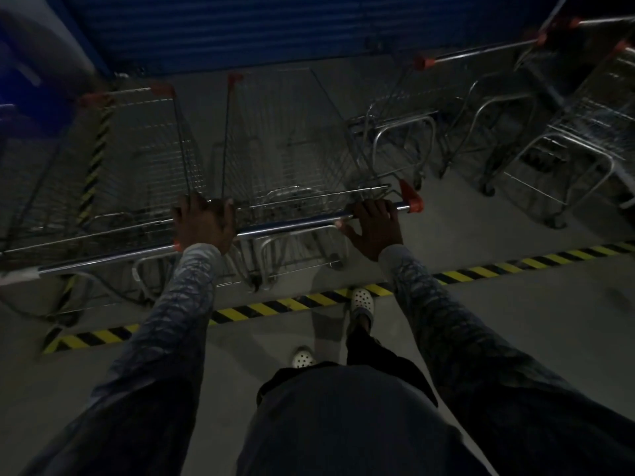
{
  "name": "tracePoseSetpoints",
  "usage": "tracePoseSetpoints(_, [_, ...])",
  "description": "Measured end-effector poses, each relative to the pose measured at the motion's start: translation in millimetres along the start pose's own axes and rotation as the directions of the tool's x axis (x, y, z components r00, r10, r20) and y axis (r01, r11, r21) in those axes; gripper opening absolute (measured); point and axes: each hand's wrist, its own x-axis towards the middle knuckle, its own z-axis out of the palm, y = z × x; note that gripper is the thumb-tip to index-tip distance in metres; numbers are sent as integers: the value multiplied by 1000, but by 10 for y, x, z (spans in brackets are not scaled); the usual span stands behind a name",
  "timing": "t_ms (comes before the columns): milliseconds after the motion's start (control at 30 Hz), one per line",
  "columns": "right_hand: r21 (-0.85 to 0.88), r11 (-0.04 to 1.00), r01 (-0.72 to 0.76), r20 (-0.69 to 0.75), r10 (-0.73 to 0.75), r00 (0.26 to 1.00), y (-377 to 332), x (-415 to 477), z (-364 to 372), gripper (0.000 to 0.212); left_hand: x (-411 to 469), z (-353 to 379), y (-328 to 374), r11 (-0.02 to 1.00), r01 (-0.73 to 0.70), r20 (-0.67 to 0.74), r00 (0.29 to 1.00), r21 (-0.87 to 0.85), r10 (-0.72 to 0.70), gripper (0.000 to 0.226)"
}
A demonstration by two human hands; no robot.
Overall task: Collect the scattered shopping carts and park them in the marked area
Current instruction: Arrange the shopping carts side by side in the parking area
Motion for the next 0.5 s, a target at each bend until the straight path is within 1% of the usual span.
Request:
tracePoseSetpoints(100, [14,1000,-14,33,14,999,17,6,22,46,27,-1,22,1000,11,18,1000,20,-11,50])
tracePoseSetpoints(233, [8,1000,-23,65,22,998,30,9,35,50,34,-25,25,999,4,-2,1000,33,-4,50])
tracePoseSetpoints(367, [13,999,-38,49,37,998,12,-8,39,55,23,-33,31,999,0,-10,1000,54,1,49])
tracePoseSetpoints(500, [31,999,-28,38,27,999,13,-40,17,50,22,-27,40,998,1,0,1000,61,-1,48])
